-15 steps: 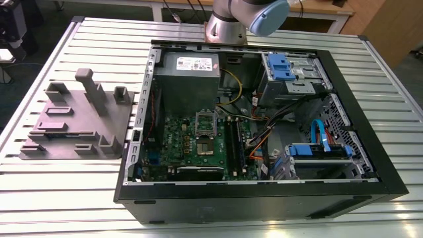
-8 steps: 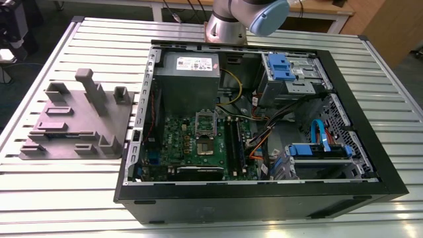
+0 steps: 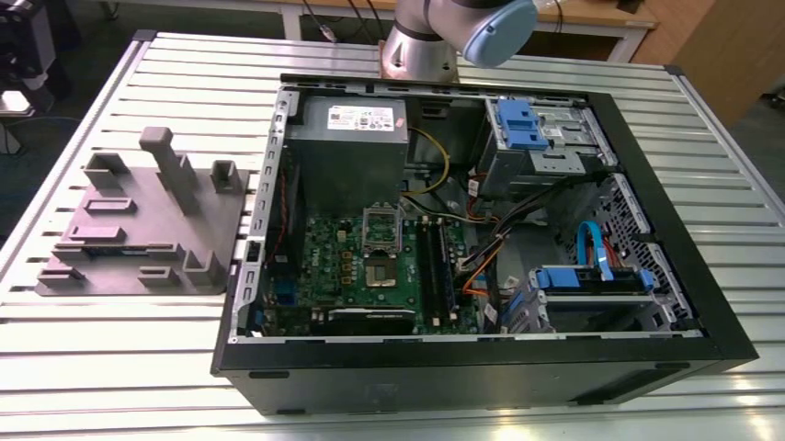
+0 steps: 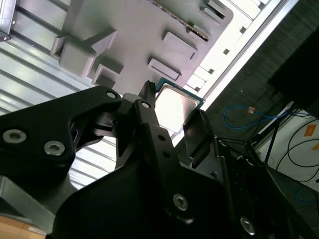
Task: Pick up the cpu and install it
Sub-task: 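Pick up the cpu and move it towards the insertion slot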
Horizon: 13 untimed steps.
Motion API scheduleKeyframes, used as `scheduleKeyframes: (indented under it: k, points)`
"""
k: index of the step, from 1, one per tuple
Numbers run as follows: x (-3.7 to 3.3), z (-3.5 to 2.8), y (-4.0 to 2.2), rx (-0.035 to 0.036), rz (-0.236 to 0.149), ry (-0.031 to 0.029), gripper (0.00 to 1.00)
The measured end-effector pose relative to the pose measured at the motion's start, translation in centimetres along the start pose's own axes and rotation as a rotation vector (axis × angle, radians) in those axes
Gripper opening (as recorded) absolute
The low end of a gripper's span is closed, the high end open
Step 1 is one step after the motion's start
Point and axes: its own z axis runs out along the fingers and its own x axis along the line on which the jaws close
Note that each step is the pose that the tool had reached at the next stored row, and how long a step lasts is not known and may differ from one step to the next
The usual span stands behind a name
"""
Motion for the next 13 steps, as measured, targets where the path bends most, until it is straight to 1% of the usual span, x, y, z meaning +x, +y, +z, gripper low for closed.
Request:
scheduleKeyframes:
  k: [13]
  points:
    - [-0.36,0.01,-0.01,-0.0001,0.0,0.0,0.47]
